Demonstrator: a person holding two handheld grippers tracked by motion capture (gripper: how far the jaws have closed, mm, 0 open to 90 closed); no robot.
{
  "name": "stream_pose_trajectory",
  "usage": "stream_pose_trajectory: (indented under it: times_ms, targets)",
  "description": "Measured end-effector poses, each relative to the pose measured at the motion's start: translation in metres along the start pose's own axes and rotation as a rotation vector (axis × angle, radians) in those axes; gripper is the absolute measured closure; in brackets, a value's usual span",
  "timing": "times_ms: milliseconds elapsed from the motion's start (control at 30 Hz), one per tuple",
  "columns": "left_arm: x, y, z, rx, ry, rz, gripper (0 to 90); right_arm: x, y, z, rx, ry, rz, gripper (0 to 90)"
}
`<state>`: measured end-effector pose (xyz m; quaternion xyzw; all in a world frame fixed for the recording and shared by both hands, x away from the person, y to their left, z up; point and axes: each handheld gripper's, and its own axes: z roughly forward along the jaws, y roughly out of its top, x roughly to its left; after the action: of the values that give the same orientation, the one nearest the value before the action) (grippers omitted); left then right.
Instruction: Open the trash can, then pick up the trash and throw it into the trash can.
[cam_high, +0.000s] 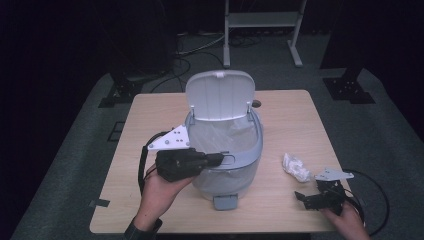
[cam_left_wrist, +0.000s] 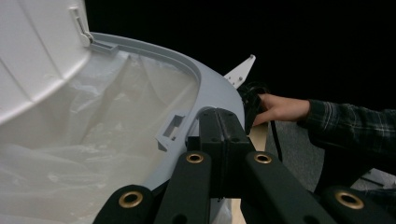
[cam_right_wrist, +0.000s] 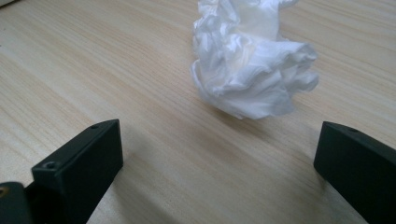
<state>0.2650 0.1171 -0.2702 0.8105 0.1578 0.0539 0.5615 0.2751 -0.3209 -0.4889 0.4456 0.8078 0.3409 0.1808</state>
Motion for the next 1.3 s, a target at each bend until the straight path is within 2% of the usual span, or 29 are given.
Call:
stream_pose_trajectory:
  times_ms: [67,133,400,633,800,1033,1300]
  targets:
    - [0.002,0.0,-0.001,-0.009,-0.003,-0.004,86.8,0.0,0.0,0.0,0.0,0.0,0.0,0.2]
    - [0.006,0.0,-0.007,-0.013,0.016,0.001,85.4,0.0,0.0,0.0,0.0,0.0,-0.001,0.2]
    - [0.011,0.0,-0.026,-0.047,0.051,-0.005,83.7,0.0,0.0,0.0,0.0,0.0,0.0,0.2]
    - [0.015,-0.002,-0.039,-0.051,0.086,-0.017,81.8,0.0,0.0,0.0,0.0,-0.001,0.001,0.2]
    - [0.015,-0.006,-0.047,-0.041,0.116,-0.026,71.9,0.0,0.0,0.0,0.0,-0.001,0.001,0.2]
    - [0.018,-0.01,-0.062,-0.056,0.158,-0.042,61.9,0.0,0.0,0.0,0.0,-0.001,0.001,0.2]
    - [0.023,-0.024,-0.074,-0.028,0.214,-0.071,47.4,0.0,0.0,0.0,0.0,-0.002,0.002,0.2]
